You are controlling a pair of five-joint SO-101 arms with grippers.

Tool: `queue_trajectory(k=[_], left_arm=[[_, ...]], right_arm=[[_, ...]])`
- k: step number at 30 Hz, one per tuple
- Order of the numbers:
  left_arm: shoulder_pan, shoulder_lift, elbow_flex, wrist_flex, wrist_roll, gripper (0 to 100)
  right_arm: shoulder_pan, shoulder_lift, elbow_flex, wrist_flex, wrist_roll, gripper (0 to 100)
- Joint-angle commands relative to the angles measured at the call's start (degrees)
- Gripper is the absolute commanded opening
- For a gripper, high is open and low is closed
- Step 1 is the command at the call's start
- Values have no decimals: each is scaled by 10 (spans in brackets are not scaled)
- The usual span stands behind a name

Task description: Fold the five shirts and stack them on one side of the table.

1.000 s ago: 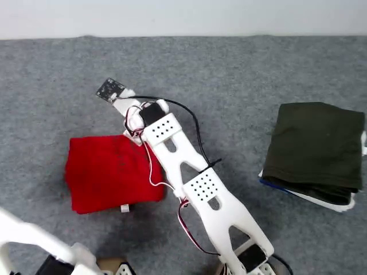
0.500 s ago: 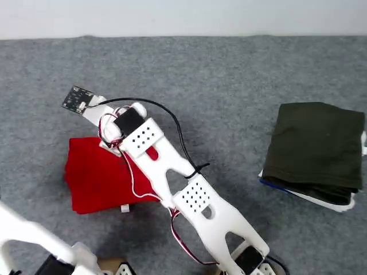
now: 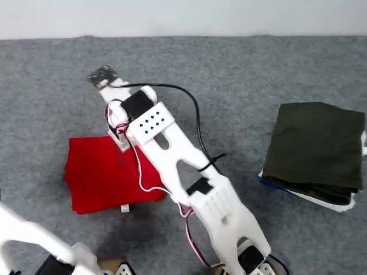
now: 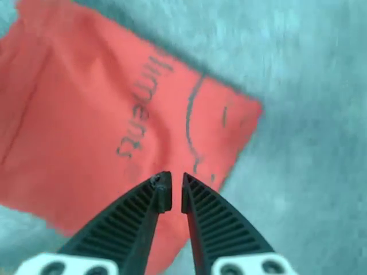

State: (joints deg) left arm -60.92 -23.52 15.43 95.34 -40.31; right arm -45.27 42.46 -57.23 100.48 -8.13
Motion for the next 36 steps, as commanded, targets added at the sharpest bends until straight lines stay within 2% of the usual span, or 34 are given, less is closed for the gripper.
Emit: queue_trajectory(k=[1, 7, 10, 19, 31, 33, 36], left_arm=[[-3, -20, -22, 5, 1, 8], [-3, -20, -22, 5, 1, 8], [-3, -20, -22, 5, 1, 8], [-3, -20, -22, 7, 1, 8], [-3, -20, -22, 15, 1, 8], [-3, -20, -22, 15, 1, 8], [-3, -20, -22, 15, 1, 8]], right_arm=[[3, -101, 112, 24, -104, 92], [-21, -125, 198, 23, -215, 372], [-44, -113, 197, 7, -230, 431], [-85, -39, 196, -51, -267, 395], [-84, 106, 195, -62, -287, 386], [-84, 118, 195, -59, -284, 328], [-83, 117, 195, -56, -279, 169]])
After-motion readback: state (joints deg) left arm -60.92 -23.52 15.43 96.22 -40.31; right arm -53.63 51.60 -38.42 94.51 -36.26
